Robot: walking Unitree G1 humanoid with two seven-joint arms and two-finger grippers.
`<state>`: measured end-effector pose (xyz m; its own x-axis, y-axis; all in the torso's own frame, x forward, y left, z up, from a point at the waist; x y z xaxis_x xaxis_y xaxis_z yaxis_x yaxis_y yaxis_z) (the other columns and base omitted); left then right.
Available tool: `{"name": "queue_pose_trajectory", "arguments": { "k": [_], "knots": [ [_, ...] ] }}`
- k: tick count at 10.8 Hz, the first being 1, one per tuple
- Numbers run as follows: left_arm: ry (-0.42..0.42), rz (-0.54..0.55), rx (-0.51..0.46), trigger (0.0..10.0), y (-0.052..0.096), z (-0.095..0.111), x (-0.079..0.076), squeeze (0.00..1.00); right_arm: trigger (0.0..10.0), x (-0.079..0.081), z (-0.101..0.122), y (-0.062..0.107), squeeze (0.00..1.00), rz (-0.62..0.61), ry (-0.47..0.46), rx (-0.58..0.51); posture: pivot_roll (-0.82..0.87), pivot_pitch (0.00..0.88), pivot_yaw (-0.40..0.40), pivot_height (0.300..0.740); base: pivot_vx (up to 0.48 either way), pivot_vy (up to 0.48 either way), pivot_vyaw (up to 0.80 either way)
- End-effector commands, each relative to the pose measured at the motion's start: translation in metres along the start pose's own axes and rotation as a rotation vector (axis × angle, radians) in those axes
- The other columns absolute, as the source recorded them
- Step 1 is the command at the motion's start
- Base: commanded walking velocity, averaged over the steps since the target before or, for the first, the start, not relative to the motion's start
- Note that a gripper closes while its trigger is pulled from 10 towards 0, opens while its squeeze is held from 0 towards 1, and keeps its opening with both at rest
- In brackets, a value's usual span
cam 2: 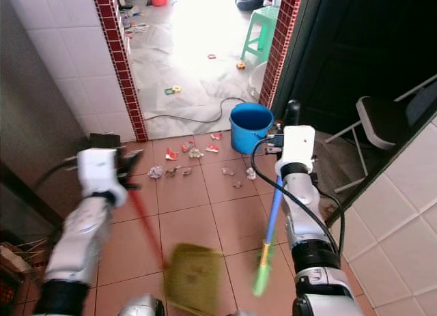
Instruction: Sweep floor
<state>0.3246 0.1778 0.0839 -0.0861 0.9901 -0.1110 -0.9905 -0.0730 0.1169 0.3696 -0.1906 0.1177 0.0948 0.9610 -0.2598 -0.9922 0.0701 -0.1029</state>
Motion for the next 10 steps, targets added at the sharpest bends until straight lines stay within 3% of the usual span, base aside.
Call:
{"name": "queue_pose_trajectory", "arguments": {
  "k": [1,2,5,7,8,10],
  "knots": [
    [-0.036,0.069,-0.081,10.0,0.0,0.017,0.016,0.0,10.0,-0.008,0.013,-0.001,0.0,-0.012,0.015,-0.058,0.06,0.0,-0.01,0.74,0.0,0.0,0.0],
    [-0.011,0.091,-0.092,10.0,0.002,0.021,0.02,0.0,10.0,-0.01,0.01,0.005,0.0,-0.005,0.028,-0.053,0.04,0.0,-0.014,0.74,0.0,0.0,0.0],
    [-0.005,-0.035,-0.077,10.0,-0.001,0.017,-0.007,0.0,10.0,-0.009,-0.001,0.01,0.0,-0.041,-0.015,-0.016,0.04,0.0,0.0,0.74,0.0,0.0,0.0],
    [-0.001,-0.069,-0.069,10.0,-0.005,0.016,-0.016,0.0,10.0,-0.004,-0.001,0.011,0.0,-0.038,-0.03,-0.015,0.02,0.0,0.025,0.74,0.0,0.0,0.0],
    [0.007,-0.089,-0.073,10.0,-0.009,0.018,-0.022,0.0,10.0,0.001,-0.001,0.011,0.0,-0.03,-0.04,-0.012,0.02,0.0,0.024,0.74,0.304,0.0,-0.8],
    [0.012,-0.079,-0.087,10.0,-0.01,0.021,-0.023,0.0,10.0,0.007,0.002,0.012,0.0,0.003,-0.032,-0.022,0.01,0.0,0.013,0.74,0.405,0.0,0.0]
  ]
}}
Point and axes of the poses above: a point about 5 cm out from each wrist's last joint towards the gripper, its own y axis pointing back from the gripper into the wrist, its own z axis along the axis of the wrist's last joint, x = y × z, the point moved 4 cm from there along -y, pointing out of the wrist towards the gripper, and after that the axes turned 8 degrees about y, right-handed, at the moved point
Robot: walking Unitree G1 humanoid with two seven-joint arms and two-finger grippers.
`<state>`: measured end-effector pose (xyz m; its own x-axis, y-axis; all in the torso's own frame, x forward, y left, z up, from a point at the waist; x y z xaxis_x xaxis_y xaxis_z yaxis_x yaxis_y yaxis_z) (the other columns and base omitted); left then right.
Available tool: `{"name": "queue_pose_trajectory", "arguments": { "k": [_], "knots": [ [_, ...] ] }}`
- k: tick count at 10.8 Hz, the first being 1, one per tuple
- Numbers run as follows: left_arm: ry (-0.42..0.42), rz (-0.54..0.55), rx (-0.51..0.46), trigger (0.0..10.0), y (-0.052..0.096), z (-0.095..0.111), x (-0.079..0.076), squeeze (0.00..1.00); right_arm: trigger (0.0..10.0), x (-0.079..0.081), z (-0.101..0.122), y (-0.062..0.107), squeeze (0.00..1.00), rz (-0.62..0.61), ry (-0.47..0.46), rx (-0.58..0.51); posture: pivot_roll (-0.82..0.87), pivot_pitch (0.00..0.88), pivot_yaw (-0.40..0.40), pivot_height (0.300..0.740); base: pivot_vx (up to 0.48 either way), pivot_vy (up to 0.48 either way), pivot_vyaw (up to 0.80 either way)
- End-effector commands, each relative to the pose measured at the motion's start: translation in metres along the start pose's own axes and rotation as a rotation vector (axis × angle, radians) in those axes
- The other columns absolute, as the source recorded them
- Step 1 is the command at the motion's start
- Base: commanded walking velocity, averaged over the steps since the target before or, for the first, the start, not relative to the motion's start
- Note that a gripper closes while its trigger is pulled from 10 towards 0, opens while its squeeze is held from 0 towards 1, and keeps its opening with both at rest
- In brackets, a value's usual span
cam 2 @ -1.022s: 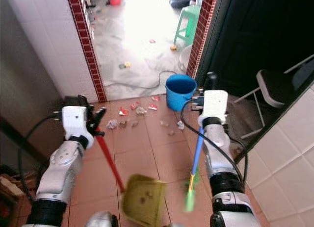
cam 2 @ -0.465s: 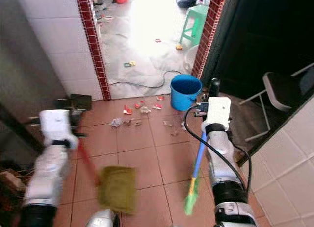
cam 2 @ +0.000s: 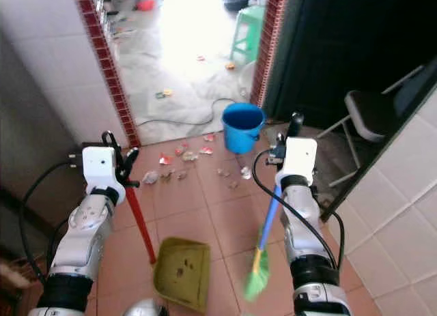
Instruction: Sweep floor
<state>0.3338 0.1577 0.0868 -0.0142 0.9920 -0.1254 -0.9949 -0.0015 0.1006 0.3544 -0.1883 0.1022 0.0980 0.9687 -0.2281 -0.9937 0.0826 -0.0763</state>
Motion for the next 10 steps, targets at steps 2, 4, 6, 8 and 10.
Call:
{"name": "queue_pose_trajectory", "arguments": {
  "k": [2,4,6,8,10],
  "knots": [
    [0.016,0.009,-0.091,10.0,-0.006,0.024,-0.003,0.0,10.0,0.003,0.019,-0.009,0.0,0.027,0.006,-0.059,0.02,0.001,0.0,0.74,0.48,0.0,0.0],
    [0.022,0.048,-0.101,10.0,-0.007,0.026,-0.003,0.0,10.0,0.006,0.024,-0.013,0.0,0.043,0.007,-0.072,0.03,0.005,-0.009,0.74,0.48,0.0,0.0],
    [0.007,0.082,-0.105,10.0,-0.005,0.025,0.002,0.0,10.0,0.008,0.024,-0.013,0.0,0.054,0.007,-0.075,0.03,0.003,-0.011,0.74,0.48,0.0,0.0],
    [0.007,0.106,-0.1,10.0,-0.004,0.024,0.01,0.0,10.0,0.009,0.023,-0.013,0.0,0.06,0.009,-0.074,0.04,0.003,-0.015,0.74,0.48,0.0,0.0],
    [0.001,0.125,-0.104,10.0,-0.004,0.025,0.012,0.0,10.0,0.016,0.025,-0.013,0.0,0.086,0.011,-0.085,0.05,0.0,-0.02,0.74,0.48,0.0,0.25]
  ]
}}
Point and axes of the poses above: a point about 5 cm out from each wrist's last joint towards the gripper, its own y axis pointing back from the gripper into the wrist, its own z axis along the axis of the wrist's last joint, x = y × z, the point moved 4 cm from there along -y, pointing out of the wrist towards the gripper, and after that the axes turned 8 degrees about y, right-handed, at the moved point
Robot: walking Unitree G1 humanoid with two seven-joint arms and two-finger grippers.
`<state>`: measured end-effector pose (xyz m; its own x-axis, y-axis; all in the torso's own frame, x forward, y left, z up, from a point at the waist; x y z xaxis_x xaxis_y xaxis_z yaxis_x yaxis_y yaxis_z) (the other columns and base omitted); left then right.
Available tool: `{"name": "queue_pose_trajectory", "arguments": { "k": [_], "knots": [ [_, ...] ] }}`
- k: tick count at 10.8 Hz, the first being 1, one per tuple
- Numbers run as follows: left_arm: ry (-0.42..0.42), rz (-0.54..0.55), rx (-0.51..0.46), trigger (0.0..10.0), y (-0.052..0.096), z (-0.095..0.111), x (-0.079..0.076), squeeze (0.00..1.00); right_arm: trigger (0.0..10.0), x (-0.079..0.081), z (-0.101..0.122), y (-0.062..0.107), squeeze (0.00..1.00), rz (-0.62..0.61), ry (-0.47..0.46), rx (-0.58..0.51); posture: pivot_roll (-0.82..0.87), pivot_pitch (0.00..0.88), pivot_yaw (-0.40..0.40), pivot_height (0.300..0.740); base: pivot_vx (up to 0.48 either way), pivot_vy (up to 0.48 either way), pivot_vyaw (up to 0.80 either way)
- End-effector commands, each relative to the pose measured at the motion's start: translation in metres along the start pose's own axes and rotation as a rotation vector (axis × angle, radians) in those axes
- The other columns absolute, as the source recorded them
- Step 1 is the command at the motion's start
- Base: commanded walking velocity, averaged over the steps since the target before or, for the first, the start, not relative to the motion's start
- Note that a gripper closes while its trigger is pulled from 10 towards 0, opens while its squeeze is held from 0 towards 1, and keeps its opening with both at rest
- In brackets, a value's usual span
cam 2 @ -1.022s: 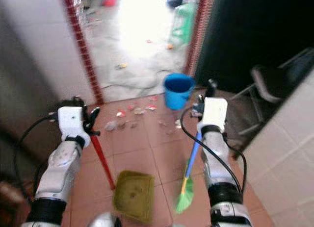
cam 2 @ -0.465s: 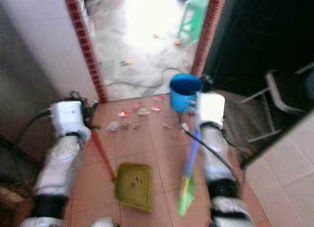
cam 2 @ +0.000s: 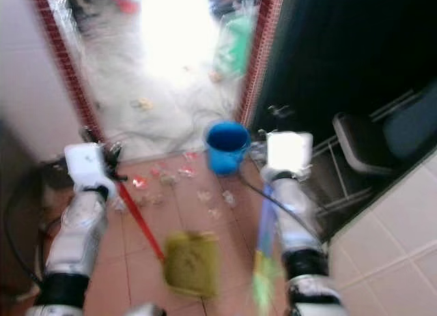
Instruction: Sweep floor
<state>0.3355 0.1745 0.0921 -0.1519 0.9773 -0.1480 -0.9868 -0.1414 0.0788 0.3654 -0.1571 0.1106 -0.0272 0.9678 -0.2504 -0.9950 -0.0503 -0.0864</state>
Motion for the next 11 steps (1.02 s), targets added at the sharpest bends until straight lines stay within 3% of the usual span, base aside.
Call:
{"name": "queue_pose_trajectory", "arguments": {
  "k": [1,3,6,8,10,11],
  "knots": [
    [-0.033,-0.006,-0.065,10.0,-0.003,0.017,-0.004,0.0,10.0,-0.014,0.01,-0.003,0.0,-0.04,-0.003,-0.044,0.05,0.0,-0.023,0.74,0.48,0.0,0.54],
    [-0.048,0.061,-0.06,10.0,-0.004,0.015,0.003,0.0,10.0,-0.016,0.011,-0.005,0.0,-0.036,0.0,-0.048,0.05,0.0,-0.025,0.74,0.381,0.0,0.47],
    [-0.073,0.081,-0.069,10.0,0.002,0.014,0.005,0.0,10.0,-0.011,0.009,-0.006,0.0,-0.018,0.004,-0.043,0.07,0.0,-0.039,0.74,0.0,0.0,0.69],
    [-0.111,0.021,-0.096,10.0,0.01,0.013,0.004,0.0,10.0,-0.003,0.01,-0.009,0.0,-0.014,-0.013,-0.044,0.1,0.0,-0.041,0.74,0.0,0.0,0.37],
    [-0.072,-0.065,-0.058,10.0,0.011,0.007,0.002,0.0,10.0,-0.005,0.01,-0.009,0.0,-0.039,-0.021,-0.038,0.09,0.0,-0.034,0.74,0.0,0.0,0.0],
    [-0.095,-0.08,-0.053,10.0,0.01,0.006,-0.002,0.0,10.0,-0.008,0.011,-0.008,0.0,-0.057,-0.024,-0.037,0.09,0.0,-0.04,0.74,0.0,0.0,0.0]
  ]
}}
Point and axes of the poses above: a point about 5 cm out from each wrist's last joint towards the gripper, its own y axis pointing back from the gripper into the wrist, its own z axis along the axis of the wrist's last joint, x = y × z, the point moved 4 cm from there along -y, pointing out of the wrist towards the gripper, and after that the axes turned 8 degrees about y, right-handed, at the moved point
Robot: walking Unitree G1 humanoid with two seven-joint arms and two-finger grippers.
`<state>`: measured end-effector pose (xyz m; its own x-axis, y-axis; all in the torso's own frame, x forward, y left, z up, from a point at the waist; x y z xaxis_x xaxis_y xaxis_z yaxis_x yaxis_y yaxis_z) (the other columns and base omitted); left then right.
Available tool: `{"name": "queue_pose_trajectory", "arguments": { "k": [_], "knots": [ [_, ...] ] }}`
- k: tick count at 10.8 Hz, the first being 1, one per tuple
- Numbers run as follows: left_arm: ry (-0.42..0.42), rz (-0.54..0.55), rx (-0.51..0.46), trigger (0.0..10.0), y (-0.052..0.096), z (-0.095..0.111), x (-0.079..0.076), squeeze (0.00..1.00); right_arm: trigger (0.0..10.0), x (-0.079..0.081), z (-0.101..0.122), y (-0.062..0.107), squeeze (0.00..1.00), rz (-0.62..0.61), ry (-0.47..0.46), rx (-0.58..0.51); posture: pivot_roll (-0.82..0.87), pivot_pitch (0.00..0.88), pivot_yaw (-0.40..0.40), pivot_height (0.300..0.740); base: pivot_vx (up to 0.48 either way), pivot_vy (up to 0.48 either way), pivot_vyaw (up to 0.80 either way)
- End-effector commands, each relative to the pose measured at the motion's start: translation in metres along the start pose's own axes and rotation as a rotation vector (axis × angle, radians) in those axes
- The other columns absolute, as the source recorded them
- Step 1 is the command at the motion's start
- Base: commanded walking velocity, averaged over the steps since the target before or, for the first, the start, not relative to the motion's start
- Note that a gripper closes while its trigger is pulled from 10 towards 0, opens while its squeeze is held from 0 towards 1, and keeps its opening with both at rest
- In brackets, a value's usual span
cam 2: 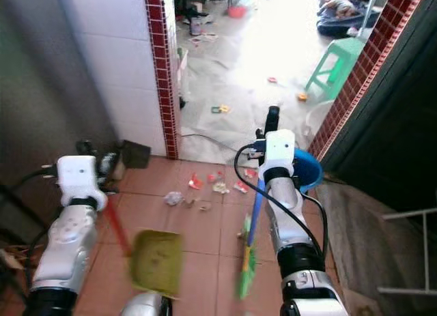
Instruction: Sweep floor
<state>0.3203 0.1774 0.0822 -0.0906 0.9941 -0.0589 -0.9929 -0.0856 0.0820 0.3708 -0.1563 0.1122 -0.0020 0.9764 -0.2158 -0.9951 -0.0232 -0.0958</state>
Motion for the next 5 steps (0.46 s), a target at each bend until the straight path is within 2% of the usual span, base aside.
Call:
{"name": "queue_pose_trajectory", "arguments": {
  "k": [1,3,5],
  "knots": [
    [0.006,-0.06,-0.035,10.0,-0.003,0.015,-0.014,0.0,10.0,-0.011,0.009,-0.001,0.0,-0.035,0.007,-0.028,0.08,0.001,-0.042,0.74,0.0,0.0,0.0],
    [-0.011,-0.089,-0.036,10.0,-0.002,0.014,-0.022,0.0,10.0,-0.016,0.007,-0.002,0.0,-0.069,0.002,-0.015,0.07,0.009,-0.027,0.74,0.0,0.0,-0.8],
    [0.008,-0.1,-0.023,10.0,-0.003,0.012,-0.026,0.0,10.0,-0.012,0.01,-0.003,0.0,-0.054,0.007,-0.027,0.07,0.014,-0.024,0.74,0.0,0.0,-0.68]
  ]
}}
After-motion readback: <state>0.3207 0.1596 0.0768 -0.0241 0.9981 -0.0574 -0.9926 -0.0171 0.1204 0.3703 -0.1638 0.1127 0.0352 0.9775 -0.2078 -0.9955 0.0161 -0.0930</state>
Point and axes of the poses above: a point about 5 cm out from each wrist's last joint towards the gripper, its own y axis pointing back from the gripper into the wrist, its own z axis along the axis of the wrist's last joint, x = y × z, the point moved 4 cm from there along -y, pointing out of the wrist towards the gripper, and after that the axes turned 8 degrees about y, right-handed, at the moved point
